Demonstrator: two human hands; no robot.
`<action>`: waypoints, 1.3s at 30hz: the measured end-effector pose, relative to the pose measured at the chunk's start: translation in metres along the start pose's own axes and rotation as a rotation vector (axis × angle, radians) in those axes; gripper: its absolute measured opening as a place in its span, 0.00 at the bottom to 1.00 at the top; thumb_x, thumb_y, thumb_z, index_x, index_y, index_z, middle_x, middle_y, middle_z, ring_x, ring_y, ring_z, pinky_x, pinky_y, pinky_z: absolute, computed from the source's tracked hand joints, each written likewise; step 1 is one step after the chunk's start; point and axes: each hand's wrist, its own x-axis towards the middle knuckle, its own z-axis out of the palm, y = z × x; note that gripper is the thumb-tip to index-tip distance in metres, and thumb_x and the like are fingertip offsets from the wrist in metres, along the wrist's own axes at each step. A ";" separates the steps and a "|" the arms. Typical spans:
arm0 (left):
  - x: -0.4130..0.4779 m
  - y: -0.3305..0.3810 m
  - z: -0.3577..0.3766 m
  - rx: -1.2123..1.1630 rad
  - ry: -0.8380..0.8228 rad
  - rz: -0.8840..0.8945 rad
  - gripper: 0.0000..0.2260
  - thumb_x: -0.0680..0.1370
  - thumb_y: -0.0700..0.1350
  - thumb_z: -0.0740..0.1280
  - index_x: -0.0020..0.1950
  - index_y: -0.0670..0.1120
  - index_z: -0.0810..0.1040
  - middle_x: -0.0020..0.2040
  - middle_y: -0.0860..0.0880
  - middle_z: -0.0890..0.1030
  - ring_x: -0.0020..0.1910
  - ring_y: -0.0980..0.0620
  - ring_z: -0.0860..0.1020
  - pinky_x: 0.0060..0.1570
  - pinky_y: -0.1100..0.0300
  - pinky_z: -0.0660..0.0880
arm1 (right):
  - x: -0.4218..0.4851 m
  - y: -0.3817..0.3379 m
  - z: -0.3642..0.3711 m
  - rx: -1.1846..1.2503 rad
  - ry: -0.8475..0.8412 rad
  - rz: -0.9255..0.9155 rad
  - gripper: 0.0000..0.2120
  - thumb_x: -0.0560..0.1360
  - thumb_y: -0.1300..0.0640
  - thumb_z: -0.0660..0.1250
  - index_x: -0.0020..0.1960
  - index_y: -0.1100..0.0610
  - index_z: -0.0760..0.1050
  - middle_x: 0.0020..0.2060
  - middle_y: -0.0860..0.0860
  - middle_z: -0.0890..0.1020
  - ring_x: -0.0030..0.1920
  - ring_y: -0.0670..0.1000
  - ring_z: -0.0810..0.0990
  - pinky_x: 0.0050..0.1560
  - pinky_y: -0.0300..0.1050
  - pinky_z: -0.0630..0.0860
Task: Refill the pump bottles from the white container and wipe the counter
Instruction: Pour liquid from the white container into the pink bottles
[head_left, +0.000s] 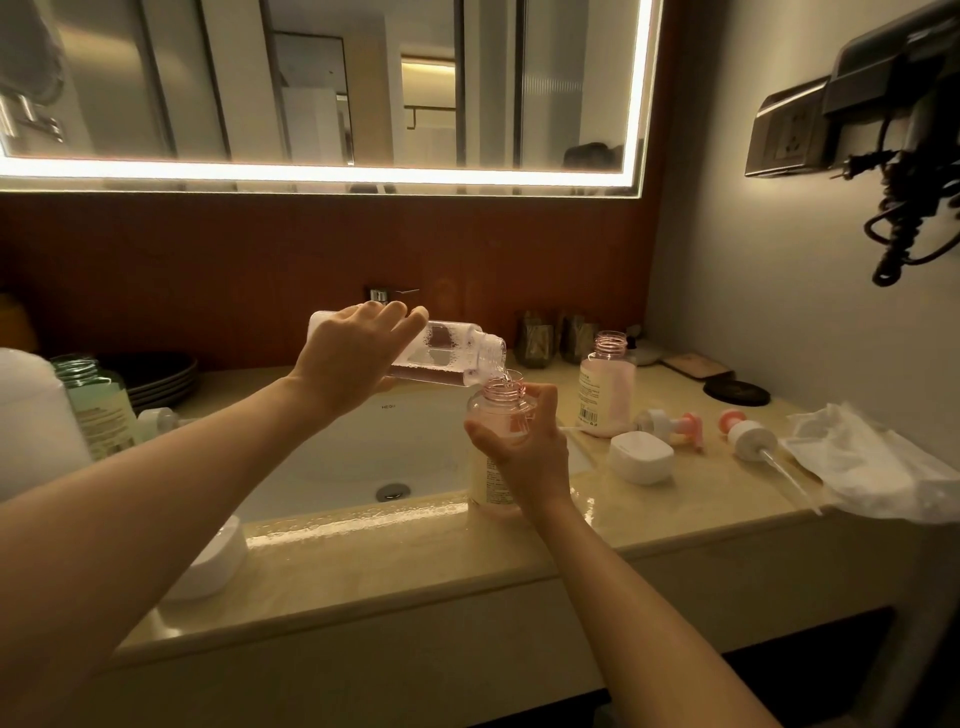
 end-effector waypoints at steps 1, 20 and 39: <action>0.000 0.000 -0.001 -0.004 -0.001 0.000 0.33 0.65 0.49 0.77 0.63 0.46 0.62 0.51 0.44 0.78 0.42 0.44 0.80 0.31 0.53 0.77 | 0.000 0.000 0.000 0.006 -0.001 -0.001 0.33 0.66 0.47 0.74 0.63 0.54 0.59 0.62 0.55 0.75 0.57 0.55 0.77 0.50 0.43 0.74; -0.022 0.028 -0.002 -0.271 -0.091 -0.184 0.38 0.58 0.48 0.81 0.59 0.46 0.62 0.48 0.43 0.79 0.39 0.43 0.80 0.28 0.52 0.78 | 0.004 0.008 -0.005 -0.084 -0.025 -0.039 0.35 0.66 0.45 0.74 0.63 0.55 0.59 0.61 0.55 0.76 0.55 0.55 0.78 0.49 0.45 0.77; 0.013 0.118 0.025 -0.920 -0.128 -0.695 0.32 0.63 0.50 0.78 0.59 0.44 0.65 0.53 0.42 0.77 0.49 0.39 0.76 0.43 0.48 0.76 | 0.042 0.070 -0.109 -0.256 0.137 0.046 0.35 0.68 0.45 0.71 0.65 0.56 0.56 0.64 0.56 0.72 0.59 0.56 0.75 0.48 0.45 0.74</action>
